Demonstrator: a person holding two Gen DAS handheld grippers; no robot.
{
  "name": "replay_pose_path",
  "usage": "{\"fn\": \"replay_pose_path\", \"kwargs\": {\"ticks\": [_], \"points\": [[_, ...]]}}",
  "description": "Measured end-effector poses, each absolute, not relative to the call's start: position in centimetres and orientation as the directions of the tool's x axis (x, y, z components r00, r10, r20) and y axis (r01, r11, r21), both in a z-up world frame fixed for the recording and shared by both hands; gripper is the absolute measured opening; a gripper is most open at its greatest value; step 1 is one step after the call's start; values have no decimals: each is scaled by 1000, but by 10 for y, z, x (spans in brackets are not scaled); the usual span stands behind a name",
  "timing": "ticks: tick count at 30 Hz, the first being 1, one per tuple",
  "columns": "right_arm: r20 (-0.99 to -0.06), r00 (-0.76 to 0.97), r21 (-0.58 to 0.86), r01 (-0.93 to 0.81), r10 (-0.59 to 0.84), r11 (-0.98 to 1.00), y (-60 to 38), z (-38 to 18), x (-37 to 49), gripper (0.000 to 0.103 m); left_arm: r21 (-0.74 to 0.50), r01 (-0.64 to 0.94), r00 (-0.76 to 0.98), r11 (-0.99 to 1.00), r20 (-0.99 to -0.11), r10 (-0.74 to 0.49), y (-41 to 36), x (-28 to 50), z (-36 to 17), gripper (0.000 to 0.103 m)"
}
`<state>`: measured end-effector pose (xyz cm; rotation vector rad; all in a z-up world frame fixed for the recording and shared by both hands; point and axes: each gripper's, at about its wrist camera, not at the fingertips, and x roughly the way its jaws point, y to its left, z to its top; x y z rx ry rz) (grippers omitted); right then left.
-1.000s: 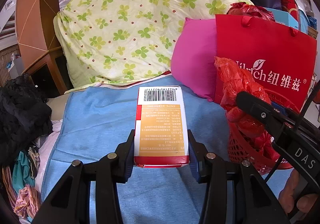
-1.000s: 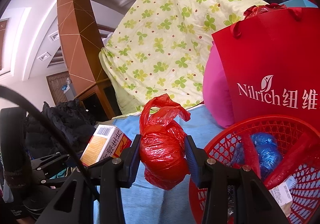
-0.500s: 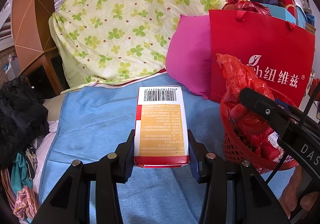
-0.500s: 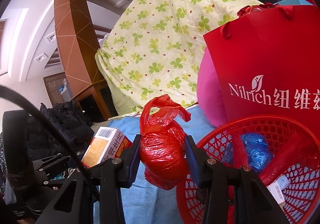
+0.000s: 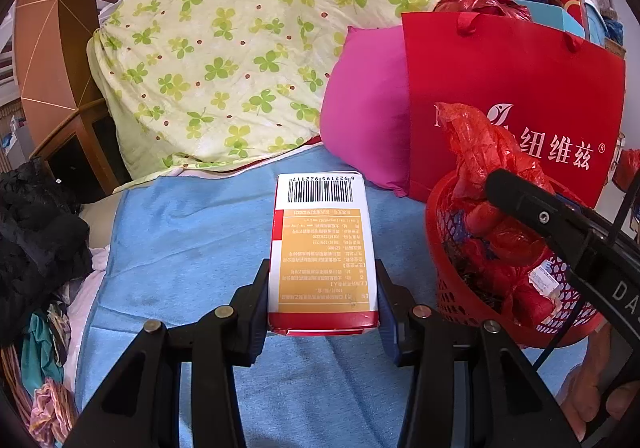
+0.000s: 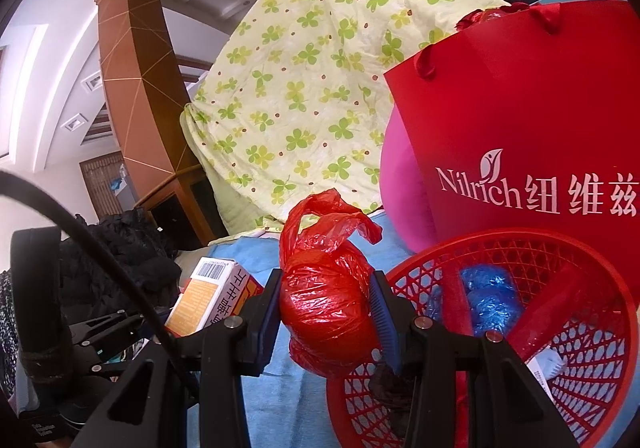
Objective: Collect trash
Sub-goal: 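Lift and carry the box and red wrapper over the red basket with both grippers, then open both grippers to drop the box and red wrapper into the basket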
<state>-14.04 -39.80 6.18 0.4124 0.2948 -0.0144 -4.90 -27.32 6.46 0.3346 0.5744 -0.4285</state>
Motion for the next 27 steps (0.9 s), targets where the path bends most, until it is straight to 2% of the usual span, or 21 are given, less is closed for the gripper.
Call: {"fn": "replay_pose_path", "kwargs": {"ticks": [15,27], "points": [[-282,959,400,108,10,910,-416,61,-153,46,185,517,741,836,-585,-329,-294,-51,65,48],[-278,959,440,175,-52,881,-454,57,-173,46,78,644,647,761,-587,-487,-331,-61,63,48]]}}
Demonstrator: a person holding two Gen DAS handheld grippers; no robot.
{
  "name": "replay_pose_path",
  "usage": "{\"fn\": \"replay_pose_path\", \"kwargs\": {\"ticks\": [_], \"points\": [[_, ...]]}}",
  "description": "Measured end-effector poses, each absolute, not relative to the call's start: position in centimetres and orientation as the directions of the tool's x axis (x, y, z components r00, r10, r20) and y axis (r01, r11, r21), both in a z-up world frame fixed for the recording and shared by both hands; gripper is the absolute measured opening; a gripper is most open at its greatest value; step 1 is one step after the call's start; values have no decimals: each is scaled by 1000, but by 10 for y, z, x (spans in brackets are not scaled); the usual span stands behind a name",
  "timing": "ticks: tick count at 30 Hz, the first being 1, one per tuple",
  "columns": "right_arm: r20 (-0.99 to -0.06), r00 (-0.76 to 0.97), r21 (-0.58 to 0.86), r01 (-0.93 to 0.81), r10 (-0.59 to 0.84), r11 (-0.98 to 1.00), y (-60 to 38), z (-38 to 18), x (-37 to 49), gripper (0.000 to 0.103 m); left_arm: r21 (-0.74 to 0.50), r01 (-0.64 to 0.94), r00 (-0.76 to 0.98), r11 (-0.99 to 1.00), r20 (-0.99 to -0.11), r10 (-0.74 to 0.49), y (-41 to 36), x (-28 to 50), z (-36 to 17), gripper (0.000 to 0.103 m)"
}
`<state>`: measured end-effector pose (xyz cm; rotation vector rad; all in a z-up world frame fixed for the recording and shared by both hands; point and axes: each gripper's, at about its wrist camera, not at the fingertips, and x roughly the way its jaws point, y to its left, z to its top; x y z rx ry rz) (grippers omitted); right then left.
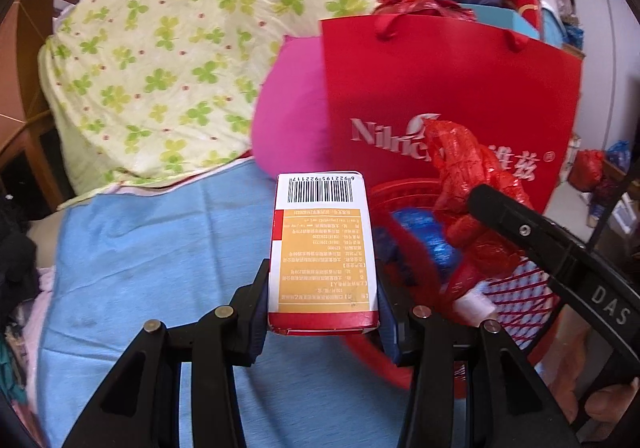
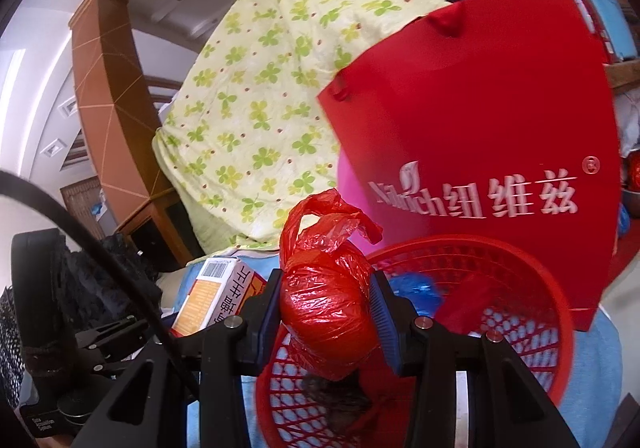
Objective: Collect trash
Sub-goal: 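Open both grippers to drop the box and red wrapper into the basket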
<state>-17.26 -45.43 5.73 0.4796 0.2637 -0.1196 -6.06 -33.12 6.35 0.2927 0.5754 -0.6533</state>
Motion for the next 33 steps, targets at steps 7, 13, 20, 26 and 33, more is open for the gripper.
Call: {"fn": "replay_pose_path", "kwargs": {"ticks": [7,13,20,26,33], "points": [[-281,956,491,222,-87,843,-484,53,-187,46,36,701,587,712,-596,-548,-352,-68,56,48],[-293,951,521,248,-102,817,-499,49,-193,48,15,732,546,682,-612,-573,-364,-73,48,48],[-286,953,580,257,-102,773,-511,47,-200,61,39,735,552,677,-614,-564,-362,-77,46,66],[-291,951,595,266,-106,759,-512,46,-197,61,58,700,590,712,-609,-531,-342,-78,55,70],[-313,935,522,317,-168,792,-496,49,-194,61,108,654,648,749,-590,-481,-315,-81,69,80]]}}
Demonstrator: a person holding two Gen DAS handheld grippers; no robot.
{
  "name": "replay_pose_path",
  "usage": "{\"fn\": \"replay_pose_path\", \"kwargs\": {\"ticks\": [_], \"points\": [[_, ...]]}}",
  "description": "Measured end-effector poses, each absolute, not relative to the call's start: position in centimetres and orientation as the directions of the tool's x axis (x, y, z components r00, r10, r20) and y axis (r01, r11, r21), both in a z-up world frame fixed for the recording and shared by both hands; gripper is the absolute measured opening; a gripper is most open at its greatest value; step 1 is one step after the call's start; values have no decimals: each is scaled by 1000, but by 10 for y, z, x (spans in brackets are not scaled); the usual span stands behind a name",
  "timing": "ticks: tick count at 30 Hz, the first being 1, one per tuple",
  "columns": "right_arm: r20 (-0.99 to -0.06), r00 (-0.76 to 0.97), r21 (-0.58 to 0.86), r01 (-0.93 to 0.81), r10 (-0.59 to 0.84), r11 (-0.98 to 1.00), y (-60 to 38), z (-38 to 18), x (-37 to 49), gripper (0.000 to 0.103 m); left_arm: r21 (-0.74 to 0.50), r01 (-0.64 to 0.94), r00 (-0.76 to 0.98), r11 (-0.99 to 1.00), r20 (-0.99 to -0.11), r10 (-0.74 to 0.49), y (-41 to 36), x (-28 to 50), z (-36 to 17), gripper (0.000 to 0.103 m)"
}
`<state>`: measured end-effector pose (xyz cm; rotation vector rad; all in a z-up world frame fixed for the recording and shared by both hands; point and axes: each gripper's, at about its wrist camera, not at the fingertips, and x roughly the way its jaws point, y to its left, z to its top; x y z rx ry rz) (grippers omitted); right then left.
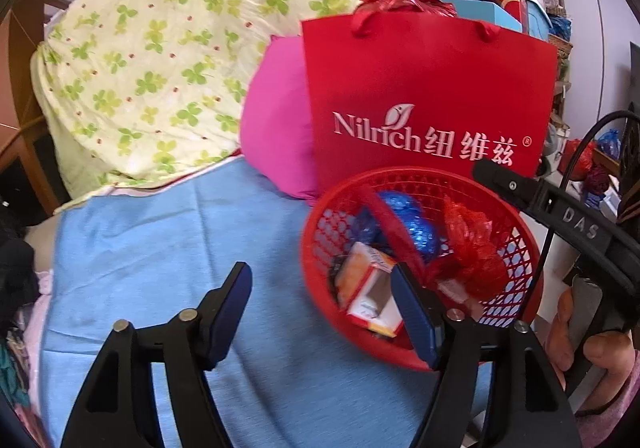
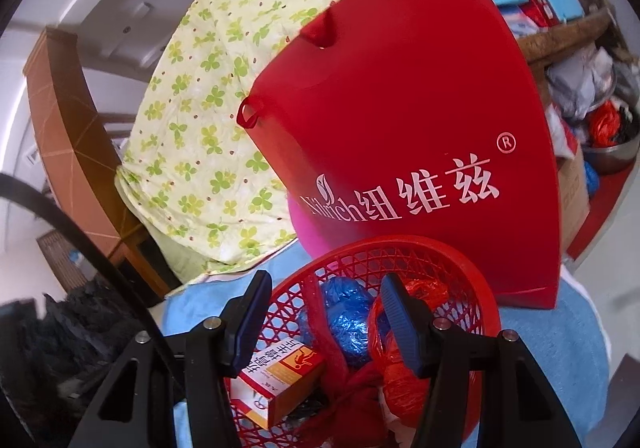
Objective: Collect trash
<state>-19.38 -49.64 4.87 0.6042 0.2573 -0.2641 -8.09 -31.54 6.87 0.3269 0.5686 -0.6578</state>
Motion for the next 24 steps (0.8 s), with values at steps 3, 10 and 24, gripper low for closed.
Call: {"fn": "replay_pose_path", "kwargs": {"ticks": [3,10,24], "points": [[-315,920,452,360,-232,816,-483,53,-196,61,123,632,680,765,-563,-471,-301,-84,77,85],[-300,901,394,417,-314,819,-454,57,-218,65,130,613,702,779,-543,-462,-271,-88,90,86],[-319,889,285,422,-330,861,-389,99,-270,70,115,563,743,818,-504,-440,-215,-103,114,92]]}}
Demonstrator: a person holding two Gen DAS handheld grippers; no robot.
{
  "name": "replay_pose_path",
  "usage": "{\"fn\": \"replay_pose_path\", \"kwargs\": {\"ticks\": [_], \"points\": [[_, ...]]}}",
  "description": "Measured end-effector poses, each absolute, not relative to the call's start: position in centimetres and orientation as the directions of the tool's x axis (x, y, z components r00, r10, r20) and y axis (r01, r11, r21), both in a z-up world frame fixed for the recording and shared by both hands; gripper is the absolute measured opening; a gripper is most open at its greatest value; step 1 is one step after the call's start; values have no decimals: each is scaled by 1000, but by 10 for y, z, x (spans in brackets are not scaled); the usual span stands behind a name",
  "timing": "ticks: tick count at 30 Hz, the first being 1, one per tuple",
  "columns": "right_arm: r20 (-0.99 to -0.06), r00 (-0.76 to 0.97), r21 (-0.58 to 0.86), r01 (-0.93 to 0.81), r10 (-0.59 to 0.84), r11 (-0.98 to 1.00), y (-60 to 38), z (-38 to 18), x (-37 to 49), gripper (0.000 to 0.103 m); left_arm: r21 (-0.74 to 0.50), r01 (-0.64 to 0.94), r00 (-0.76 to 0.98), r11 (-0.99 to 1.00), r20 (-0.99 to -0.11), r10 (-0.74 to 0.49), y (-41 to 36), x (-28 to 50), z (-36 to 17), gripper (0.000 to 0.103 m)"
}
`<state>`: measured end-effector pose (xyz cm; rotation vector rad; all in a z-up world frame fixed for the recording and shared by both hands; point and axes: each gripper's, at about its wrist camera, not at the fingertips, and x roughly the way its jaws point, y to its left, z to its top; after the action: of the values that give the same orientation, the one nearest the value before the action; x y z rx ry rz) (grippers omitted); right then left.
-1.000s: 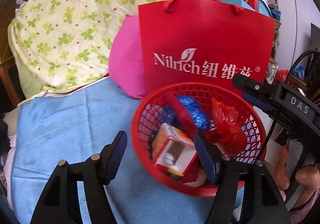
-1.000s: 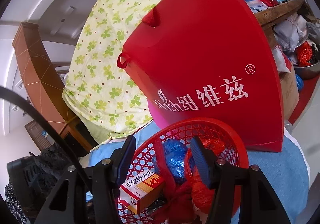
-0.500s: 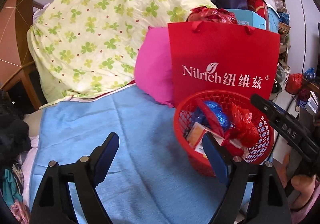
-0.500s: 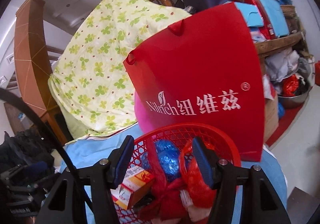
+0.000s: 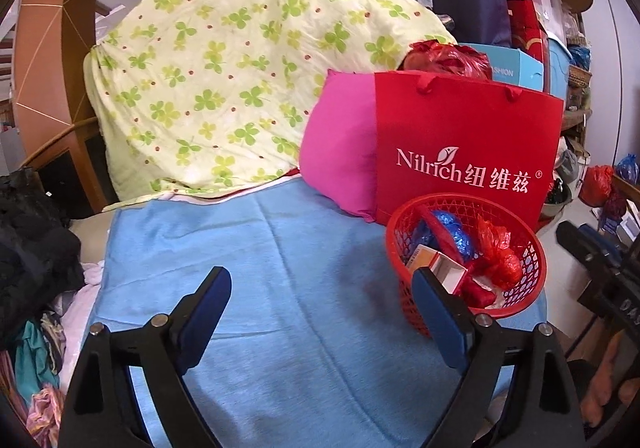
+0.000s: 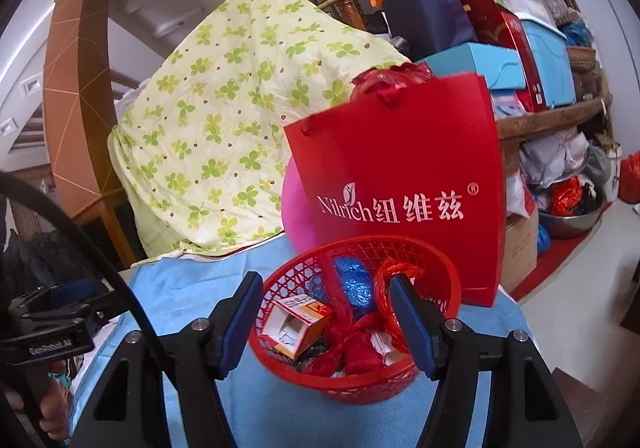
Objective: Collect trash
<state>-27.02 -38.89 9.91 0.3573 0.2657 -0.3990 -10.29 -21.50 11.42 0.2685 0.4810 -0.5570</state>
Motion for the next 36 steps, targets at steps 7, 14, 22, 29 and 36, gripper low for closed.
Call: {"fn": "replay_pose_path", "kwargs": {"ticks": [7,14,22,29,36], "points": [[-340,893,248,388,-295,888,-363,132,-277,73,120,552,752,825,-500,-430,-199,-110,124,93],[-374,900,220,319,-223,922,-334,150,-276,73,133,526,775,840,-481,-409,-183,-119,134,95],[-381,899,198,310,-218,930,-313,163,-280,73,155,510,795,846,-461,-394,-168,-132,146,96],[-372,899,185,316,-231,930,-304,175,-288,73,135,524,782,841,-467,-413,-156,-145,157,97],[-354,902,153,318,-248,936,-293,184,-298,73,125,528,779,840,-465,-421,-147,-161,168,97]]}}
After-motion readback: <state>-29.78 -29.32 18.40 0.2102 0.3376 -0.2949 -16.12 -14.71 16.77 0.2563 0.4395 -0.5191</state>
